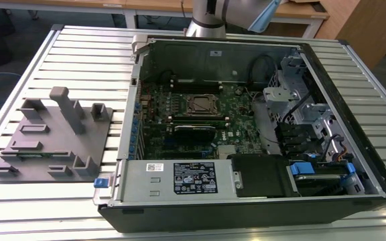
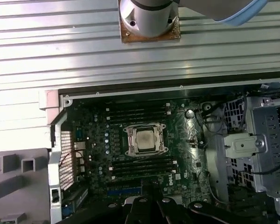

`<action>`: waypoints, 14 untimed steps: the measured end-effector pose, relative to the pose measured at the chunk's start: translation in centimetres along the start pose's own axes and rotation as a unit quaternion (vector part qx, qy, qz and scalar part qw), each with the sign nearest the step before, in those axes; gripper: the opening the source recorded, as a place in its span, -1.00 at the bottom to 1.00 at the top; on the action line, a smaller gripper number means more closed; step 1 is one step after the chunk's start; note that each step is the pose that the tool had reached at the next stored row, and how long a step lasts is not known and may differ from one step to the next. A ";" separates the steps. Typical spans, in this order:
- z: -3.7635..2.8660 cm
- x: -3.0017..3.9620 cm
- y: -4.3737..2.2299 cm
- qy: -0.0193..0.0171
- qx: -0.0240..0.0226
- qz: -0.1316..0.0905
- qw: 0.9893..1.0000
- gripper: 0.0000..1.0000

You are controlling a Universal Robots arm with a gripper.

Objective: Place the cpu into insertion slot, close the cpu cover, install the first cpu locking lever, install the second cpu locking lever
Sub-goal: 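Install the second cpu locking lever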

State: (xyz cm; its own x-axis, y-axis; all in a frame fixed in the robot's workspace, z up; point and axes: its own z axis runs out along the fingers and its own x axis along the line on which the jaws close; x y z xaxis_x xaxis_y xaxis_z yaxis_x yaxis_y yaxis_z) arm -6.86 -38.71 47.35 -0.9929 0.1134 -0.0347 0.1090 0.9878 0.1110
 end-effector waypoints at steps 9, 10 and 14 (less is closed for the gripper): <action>1.34 0.05 -0.15 0.000 -0.004 0.000 1.000 -0.79; 1.42 0.05 -0.16 0.000 -0.005 0.000 1.000 -0.79; 1.69 0.06 -0.19 0.001 -0.005 0.000 1.000 -0.79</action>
State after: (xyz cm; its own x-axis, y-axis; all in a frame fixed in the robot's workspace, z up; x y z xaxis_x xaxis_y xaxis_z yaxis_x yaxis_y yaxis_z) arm -6.86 -38.71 45.65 -0.9929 0.1138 -0.0335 0.1090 0.9866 0.1218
